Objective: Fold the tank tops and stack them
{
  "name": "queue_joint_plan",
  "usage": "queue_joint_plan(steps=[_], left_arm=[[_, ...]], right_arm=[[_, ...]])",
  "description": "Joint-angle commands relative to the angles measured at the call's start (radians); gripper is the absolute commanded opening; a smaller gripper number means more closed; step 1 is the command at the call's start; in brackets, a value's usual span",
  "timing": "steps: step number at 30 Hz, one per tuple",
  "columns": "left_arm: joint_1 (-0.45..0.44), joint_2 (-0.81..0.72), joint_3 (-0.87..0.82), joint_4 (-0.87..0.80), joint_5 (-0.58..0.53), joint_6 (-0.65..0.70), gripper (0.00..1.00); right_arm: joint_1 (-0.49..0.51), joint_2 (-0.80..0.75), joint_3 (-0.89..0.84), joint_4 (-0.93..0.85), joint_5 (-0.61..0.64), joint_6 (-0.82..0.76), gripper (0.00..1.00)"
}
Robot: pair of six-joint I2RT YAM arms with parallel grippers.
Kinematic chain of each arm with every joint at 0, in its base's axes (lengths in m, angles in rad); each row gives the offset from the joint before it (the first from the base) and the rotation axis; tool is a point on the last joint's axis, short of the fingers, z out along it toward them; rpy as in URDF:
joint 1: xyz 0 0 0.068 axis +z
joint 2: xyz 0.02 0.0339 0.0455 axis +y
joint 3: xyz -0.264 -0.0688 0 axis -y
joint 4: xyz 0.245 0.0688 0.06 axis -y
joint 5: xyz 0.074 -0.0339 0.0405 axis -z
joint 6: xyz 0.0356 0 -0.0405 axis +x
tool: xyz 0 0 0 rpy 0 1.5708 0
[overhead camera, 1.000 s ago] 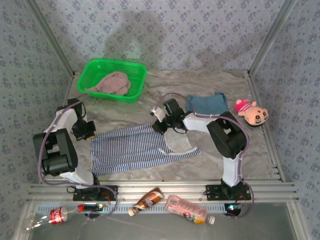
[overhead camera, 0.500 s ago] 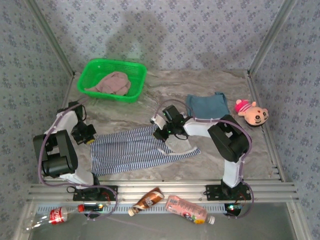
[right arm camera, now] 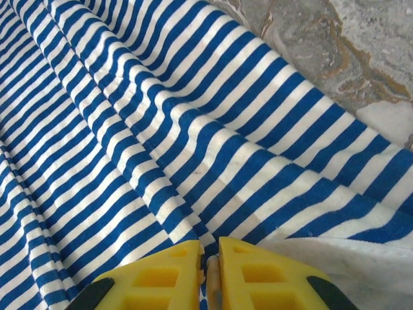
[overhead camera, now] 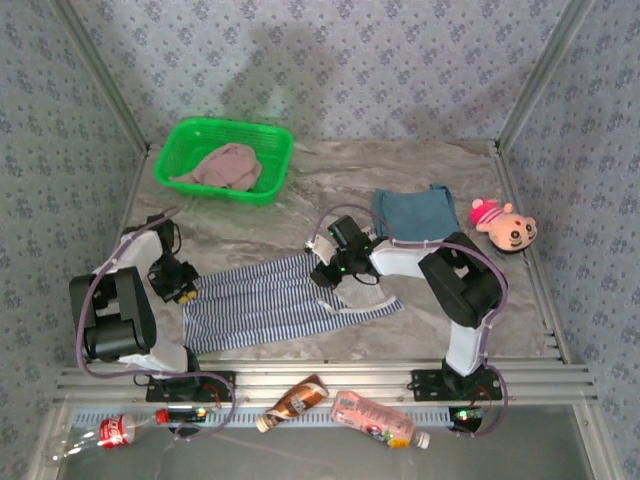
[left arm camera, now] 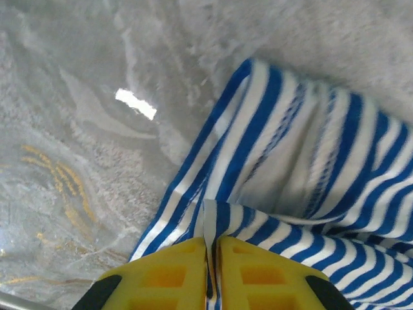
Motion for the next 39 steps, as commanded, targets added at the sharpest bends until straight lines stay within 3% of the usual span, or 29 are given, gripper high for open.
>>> queue_joint_plan(steps=[1, 3, 4, 12, 17, 21, 27, 31, 39], left_arm=[[0.001, -0.033, -0.012, -0.058, -0.056, -0.043, 0.14], [0.000, -0.049, -0.004, -0.070, -0.081, -0.049, 0.19], [0.002, -0.057, -0.001, -0.074, -0.089, -0.053, 0.26], [-0.014, -0.119, 0.069, -0.125, 0.017, -0.060, 0.40], [-0.069, -0.064, 0.149, -0.100, 0.088, -0.089, 0.44], [-0.108, 0.027, 0.173, -0.014, 0.108, -0.093, 0.44], [-0.133, 0.175, 0.222, 0.057, 0.122, -0.069, 0.34], [-0.133, 0.234, 0.232, -0.003, 0.025, -0.024, 0.26], [-0.132, 0.255, 0.265, -0.064, -0.112, 0.040, 0.25]], right_arm=[[-0.003, -0.014, -0.006, -0.047, 0.001, -0.008, 0.18], [-0.004, -0.025, -0.014, -0.052, -0.006, -0.006, 0.20], [-0.002, -0.029, -0.020, -0.054, -0.005, -0.007, 0.22], [-0.004, -0.082, -0.052, -0.115, -0.010, -0.021, 0.26], [-0.020, -0.133, -0.013, -0.123, -0.038, 0.018, 0.34], [-0.011, -0.117, 0.028, -0.054, -0.077, 0.076, 0.36], [0.021, -0.019, 0.092, -0.010, -0.085, 0.103, 0.36], [0.034, 0.040, 0.127, -0.009, -0.078, 0.109, 0.35], [0.038, 0.068, 0.098, -0.041, -0.054, 0.098, 0.34]])
